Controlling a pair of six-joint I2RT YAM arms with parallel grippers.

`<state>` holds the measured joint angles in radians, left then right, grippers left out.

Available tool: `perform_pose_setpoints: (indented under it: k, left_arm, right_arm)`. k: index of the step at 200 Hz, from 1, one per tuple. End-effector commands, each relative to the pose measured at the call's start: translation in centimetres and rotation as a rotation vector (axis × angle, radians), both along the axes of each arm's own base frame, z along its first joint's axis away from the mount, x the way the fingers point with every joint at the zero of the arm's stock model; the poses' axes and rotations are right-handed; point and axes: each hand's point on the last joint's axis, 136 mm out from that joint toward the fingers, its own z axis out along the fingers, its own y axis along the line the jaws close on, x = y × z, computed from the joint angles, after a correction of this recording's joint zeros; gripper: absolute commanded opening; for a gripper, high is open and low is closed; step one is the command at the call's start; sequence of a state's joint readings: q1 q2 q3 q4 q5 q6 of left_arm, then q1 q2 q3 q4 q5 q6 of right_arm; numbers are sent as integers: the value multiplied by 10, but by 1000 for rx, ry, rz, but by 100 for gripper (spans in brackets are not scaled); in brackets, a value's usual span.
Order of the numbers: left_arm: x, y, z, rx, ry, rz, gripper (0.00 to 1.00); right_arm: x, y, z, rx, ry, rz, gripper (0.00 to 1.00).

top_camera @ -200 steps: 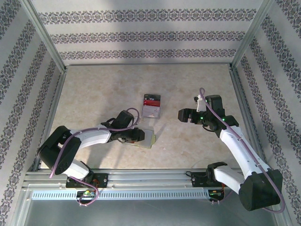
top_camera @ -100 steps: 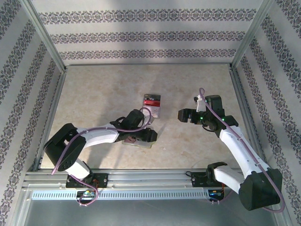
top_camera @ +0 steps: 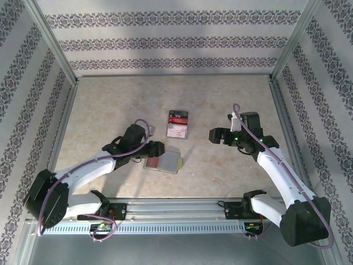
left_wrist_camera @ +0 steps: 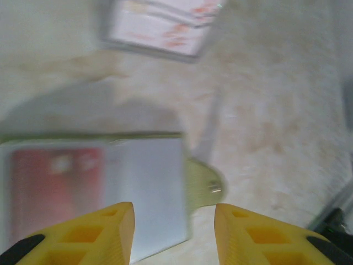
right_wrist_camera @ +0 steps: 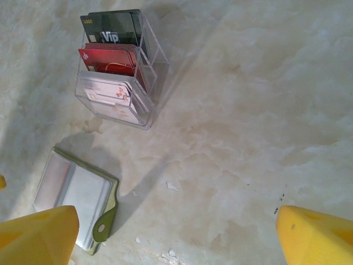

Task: Take the credit cards out of the card holder

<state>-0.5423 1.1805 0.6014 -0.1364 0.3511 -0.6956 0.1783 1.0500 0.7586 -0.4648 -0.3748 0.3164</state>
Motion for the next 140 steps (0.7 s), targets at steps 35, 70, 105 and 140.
perform_pose_setpoints:
  k: [35, 70, 105, 140]
  left_arm:
    - [-25, 33, -38, 88, 175, 64, 39]
    - [-21, 29, -53, 111, 221, 52, 37]
    - [-16, 27, -63, 129, 234, 47, 36]
    - [-17, 29, -72, 151, 252, 44, 35]
  right_arm:
    - [0, -9, -9, -23, 31, -35, 92]
    - [-2, -9, -8, -24, 29, -35, 92]
    - [-3, -11, -8, -34, 27, -35, 93]
    - [-3, -11, -8, -35, 27, -35, 92]
